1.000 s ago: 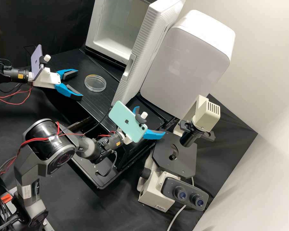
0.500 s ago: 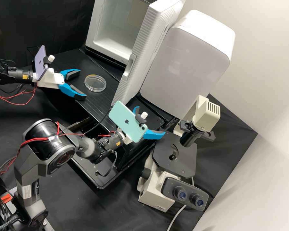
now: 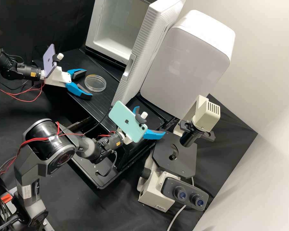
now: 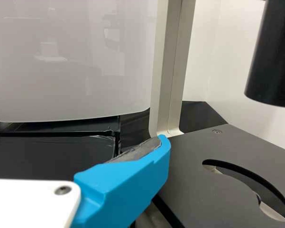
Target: Place the petri dish in the incubator
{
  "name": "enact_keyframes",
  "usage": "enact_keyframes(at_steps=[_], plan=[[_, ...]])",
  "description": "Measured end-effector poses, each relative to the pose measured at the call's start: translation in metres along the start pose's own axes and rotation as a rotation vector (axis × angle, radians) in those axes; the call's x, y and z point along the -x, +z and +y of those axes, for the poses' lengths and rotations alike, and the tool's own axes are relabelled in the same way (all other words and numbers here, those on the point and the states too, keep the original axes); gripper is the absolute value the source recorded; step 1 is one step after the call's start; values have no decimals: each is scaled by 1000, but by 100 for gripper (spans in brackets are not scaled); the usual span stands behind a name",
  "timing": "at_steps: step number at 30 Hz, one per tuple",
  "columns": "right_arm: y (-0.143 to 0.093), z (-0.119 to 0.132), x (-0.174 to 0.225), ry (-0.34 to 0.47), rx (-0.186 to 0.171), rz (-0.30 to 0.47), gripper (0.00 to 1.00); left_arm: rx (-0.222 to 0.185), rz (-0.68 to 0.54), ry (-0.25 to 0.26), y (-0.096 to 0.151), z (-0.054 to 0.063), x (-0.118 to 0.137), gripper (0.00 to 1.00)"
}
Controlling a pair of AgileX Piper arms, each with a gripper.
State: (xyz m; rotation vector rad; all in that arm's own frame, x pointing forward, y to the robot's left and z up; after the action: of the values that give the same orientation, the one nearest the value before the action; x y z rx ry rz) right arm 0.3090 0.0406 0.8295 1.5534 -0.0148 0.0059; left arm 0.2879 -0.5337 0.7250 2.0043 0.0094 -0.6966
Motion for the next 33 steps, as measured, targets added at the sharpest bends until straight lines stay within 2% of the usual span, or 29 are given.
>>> enact_keyframes(at_steps=[33], plan=[[0,0,0,0,0,0,100,-14,23,-8,-8,13,-26,100]])
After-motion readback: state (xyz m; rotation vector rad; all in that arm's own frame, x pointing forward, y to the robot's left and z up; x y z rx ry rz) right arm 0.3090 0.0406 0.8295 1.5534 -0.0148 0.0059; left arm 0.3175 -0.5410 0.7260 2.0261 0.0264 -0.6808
